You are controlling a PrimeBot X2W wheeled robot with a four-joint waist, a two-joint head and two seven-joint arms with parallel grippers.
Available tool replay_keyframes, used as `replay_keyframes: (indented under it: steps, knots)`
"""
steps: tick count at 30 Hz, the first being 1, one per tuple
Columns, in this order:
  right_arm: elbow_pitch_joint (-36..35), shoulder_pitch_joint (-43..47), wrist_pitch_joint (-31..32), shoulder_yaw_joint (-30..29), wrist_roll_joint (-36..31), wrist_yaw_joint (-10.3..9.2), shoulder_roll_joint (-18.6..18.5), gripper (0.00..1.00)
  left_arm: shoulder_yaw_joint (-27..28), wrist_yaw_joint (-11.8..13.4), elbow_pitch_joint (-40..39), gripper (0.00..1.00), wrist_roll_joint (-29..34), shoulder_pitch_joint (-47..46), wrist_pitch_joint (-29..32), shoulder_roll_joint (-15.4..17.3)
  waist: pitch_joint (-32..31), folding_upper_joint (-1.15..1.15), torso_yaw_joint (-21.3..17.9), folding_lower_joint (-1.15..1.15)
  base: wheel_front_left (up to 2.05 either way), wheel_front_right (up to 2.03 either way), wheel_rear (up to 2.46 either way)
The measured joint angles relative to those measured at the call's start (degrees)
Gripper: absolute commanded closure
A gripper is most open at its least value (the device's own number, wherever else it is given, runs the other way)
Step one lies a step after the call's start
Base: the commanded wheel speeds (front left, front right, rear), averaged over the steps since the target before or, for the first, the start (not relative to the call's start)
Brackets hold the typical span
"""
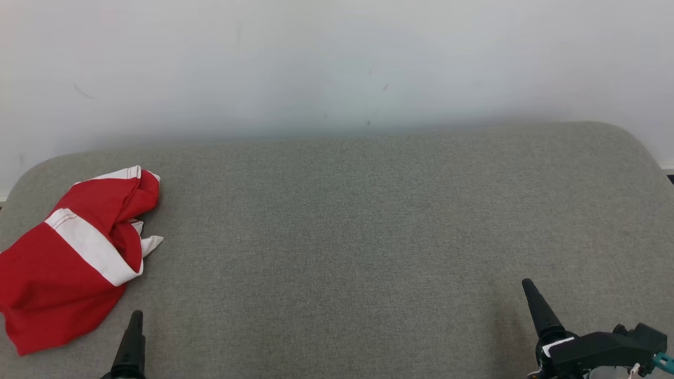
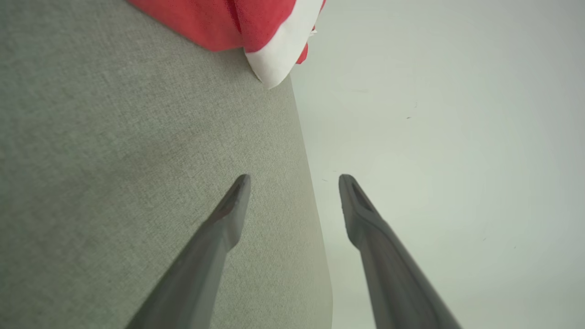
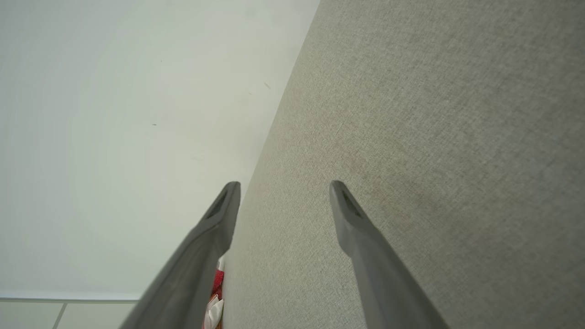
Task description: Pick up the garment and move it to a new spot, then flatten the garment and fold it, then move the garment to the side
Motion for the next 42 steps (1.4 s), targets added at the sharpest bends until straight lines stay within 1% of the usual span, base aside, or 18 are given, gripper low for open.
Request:
replay_keyframes:
  steps: [1,3,4,6,7,11,20,27,42]
  knots:
    - [0.0,0.0,0.0,0.0,0.0,0.0,0.0,0.0,0.0,0.0,0.0,0.0,0.0,0.0,0.0,0.0,0.0,0.0,0.0,0.0,0.0,0.0,0.0]
    - [-0.1,0.0,-0.4,0.6,-1.5,-0.12,-0.5,0.0,-0.8,0.4,-0.1,0.0,2.1,0.0,-0.4,0.8,0.0,0.0,0.0,0.0,0.0,0.0,0.0]
    - [-0.2,-0.1,-0.5,0.9,-2.5,-0.53,-0.7,0.0,-1.2,0.5,-0.2,0.0,3.3,0.0,-0.7,1.0,-0.1,0.0,0.0,0.0,0.0,0.0,0.0]
    - [-0.5,-0.1,-1.0,1.6,-4.3,-0.6,-1.1,0.0,-1.6,0.9,-0.5,0.0,5.3,0.0,-1.0,1.3,-0.1,0.0,0.0,0.0,0.0,0.0,0.0]
    - [-0.8,-0.1,-1.1,2.0,-5.2,-1.0,-1.3,0.0,-1.8,1.0,-0.6,0.0,6.2,0.0,-1.4,1.4,-0.1,0.0,0.0,0.0,0.0,0.0,0.0]
    - [-1.3,-1.0,-1.9,3.4,-9.0,-1.55,-2.2,0.0,-2.7,1.5,-0.9,0.0,9.6,0.0,-2.0,2.0,-0.2,0.0,0.0,0.0,0.0,0.0,0.0]
    - [-2.2,-1.3,-2.6,5.5,-16.5,-2.8,-4.1,0.0,-2.2,2.9,-1.4,0.0,18.6,0.0,-4.0,2.2,-0.5,0.0,-0.2,0.0,0.0,0.0,0.0]
    - [-3.4,-1.2,-2.5,7.0,-21.6,-3.81,-5.0,0.0,-2.3,3.5,-2.6,0.0,25.4,0.1,-4.0,2.5,-0.7,0.0,-0.2,0.0,0.0,0.0,0.0]
    - [-6.6,-1.2,-2.5,9.1,-33.5,-6.11,-6.6,0.0,-2.9,6.0,-6.8,0.0,38.7,0.2,-3.9,3.0,-1.2,0.0,0.0,0.0,0.0,0.0,0.0]
